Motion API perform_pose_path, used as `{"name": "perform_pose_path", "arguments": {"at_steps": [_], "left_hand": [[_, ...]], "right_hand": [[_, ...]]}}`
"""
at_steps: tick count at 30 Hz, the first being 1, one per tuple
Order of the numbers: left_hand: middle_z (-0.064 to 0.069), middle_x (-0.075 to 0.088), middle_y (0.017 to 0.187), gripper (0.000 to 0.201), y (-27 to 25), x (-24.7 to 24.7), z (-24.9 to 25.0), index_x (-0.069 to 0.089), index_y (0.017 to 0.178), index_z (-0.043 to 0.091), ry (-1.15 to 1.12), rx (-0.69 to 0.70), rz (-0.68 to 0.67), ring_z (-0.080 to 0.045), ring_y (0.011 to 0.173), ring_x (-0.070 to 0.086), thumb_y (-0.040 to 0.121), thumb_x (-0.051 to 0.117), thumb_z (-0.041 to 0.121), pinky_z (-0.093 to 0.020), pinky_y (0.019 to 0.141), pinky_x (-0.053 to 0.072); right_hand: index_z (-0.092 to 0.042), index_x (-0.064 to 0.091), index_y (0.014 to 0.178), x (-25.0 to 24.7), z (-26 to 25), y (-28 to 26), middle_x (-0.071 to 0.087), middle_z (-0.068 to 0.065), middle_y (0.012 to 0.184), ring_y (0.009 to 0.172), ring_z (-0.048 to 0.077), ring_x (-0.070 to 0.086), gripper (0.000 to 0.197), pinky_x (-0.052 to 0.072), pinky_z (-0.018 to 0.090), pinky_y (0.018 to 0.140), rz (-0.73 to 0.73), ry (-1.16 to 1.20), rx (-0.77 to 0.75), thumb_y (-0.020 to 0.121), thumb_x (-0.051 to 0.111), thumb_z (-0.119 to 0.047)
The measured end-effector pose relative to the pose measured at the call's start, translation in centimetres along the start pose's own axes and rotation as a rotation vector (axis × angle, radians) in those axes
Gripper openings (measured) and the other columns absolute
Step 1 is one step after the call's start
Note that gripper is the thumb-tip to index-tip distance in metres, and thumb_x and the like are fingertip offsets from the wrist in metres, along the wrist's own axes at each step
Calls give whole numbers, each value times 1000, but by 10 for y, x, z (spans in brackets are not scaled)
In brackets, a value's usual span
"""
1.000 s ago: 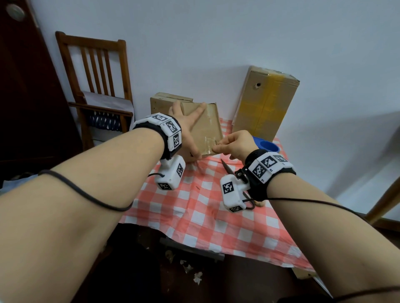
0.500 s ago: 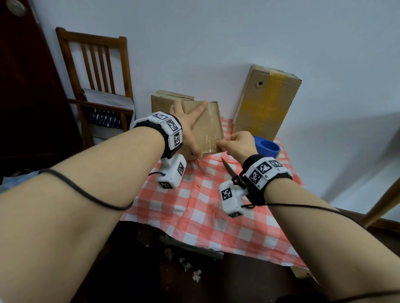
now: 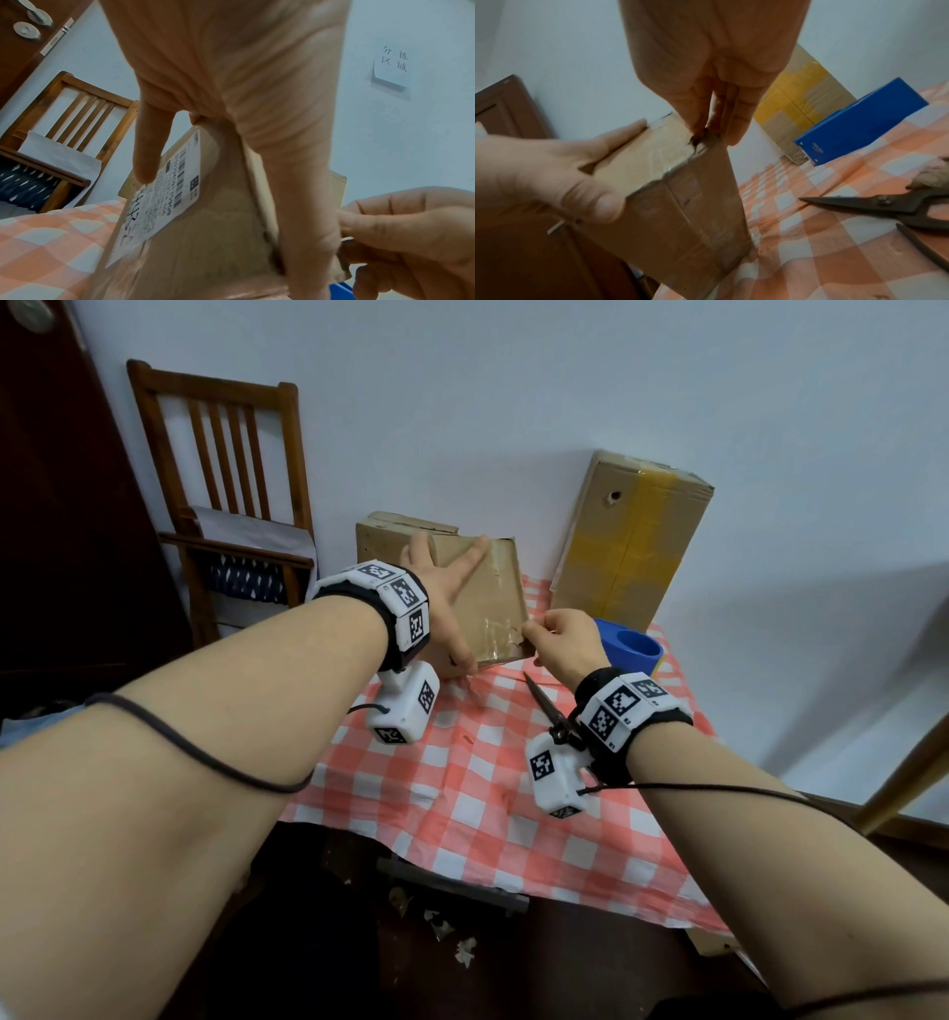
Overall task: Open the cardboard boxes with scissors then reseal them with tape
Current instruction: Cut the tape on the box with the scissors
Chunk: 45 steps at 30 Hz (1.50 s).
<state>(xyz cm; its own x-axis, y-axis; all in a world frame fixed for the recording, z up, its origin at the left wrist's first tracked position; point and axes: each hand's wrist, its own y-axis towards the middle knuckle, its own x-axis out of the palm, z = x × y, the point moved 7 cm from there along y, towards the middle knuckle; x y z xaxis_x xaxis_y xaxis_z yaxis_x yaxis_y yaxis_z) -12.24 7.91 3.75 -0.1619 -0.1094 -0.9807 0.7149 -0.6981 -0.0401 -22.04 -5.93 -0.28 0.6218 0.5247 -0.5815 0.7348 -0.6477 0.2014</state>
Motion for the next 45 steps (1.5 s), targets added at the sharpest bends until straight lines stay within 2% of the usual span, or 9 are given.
{"name": "perform_pose_path", "arguments": {"at_steps": [6, 11, 14, 19, 27, 31, 35, 38, 45], "left_hand": [[-15, -9, 149, 146, -1, 0, -1, -18, 139, 59, 7, -2, -14, -40, 142, 3, 42, 91, 51, -58, 109, 30], [-15, -8, 148, 146, -1, 0, -1, -19, 138, 59, 7, 0, -10, -39, 141, 3, 42, 91, 52, -58, 109, 30], [-15, -8, 149, 146, -1, -1, -2, -18, 138, 59, 8, 2, -11, -40, 141, 3, 42, 91, 52, -58, 110, 29], [-14, -4, 147, 145, -1, 0, -3, -17, 139, 59, -5, 10, -6, -39, 140, 6, 42, 91, 52, -57, 109, 31], [-15, -7, 149, 146, -1, -1, -3, -17, 140, 58, 5, 12, -10, -40, 141, 4, 43, 91, 51, -57, 110, 29], [-16, -15, 151, 146, -2, 0, -3, -17, 140, 58, -13, 18, -12, -41, 143, -1, 44, 92, 50, -57, 112, 26], [-15, -20, 152, 147, -4, 3, -4, -18, 140, 57, -60, 23, -2, -41, 143, -5, 44, 92, 47, -56, 113, 24], [-16, -15, 151, 147, -7, 5, -6, -17, 143, 53, -116, 31, 37, -40, 143, 0, 45, 93, 45, -52, 115, 24], [-21, 16, 143, 143, -21, -22, -28, -22, 134, 63, -156, -60, 105, -46, 131, 28, 37, 83, 70, -56, 106, 35]], "right_hand": [[-9, 67, 66, -1, -4, -5, 67, -1, 67, 63, 6, 60, 19, 51, 21, 64, -64, 31, -46, 83, 70, -16], [-14, 65, 70, -2, -3, -4, 68, 4, 77, 72, 14, 62, 16, 54, 31, 73, 0, -4, -57, 86, 64, -11], [-11, 60, 83, -6, 1, -7, 65, 10, 84, 70, 17, 61, 9, 54, 33, 71, 19, 203, 7, 83, 59, -2], [-21, 50, 84, 0, 4, -5, 56, -3, 81, 72, 12, 57, 34, 53, 27, 73, 3, 213, 19, 72, 82, -18], [-16, 52, 88, 3, 5, -5, 58, -2, 82, 74, 14, 59, 24, 53, 30, 76, 1, 224, 3, 80, 74, -18], [-17, 54, 88, 2, 4, -6, 59, 4, 87, 78, 19, 61, 14, 55, 31, 72, 7, 257, 39, 85, 63, -6], [-5, 52, 120, 11, 5, -13, 60, 5, 89, 75, 16, 59, 36, 52, 29, 69, -107, 457, 174, 86, 47, 6], [-2, 58, 121, 20, -10, -22, 63, 3, 84, 75, 17, 60, 41, 54, 35, 80, -232, 492, 163, 86, 41, 11], [-14, 63, 115, 5, -32, -22, 65, -8, 87, 82, 16, 58, 46, 50, 26, 70, -167, 361, -17, 86, 42, 14]]}}
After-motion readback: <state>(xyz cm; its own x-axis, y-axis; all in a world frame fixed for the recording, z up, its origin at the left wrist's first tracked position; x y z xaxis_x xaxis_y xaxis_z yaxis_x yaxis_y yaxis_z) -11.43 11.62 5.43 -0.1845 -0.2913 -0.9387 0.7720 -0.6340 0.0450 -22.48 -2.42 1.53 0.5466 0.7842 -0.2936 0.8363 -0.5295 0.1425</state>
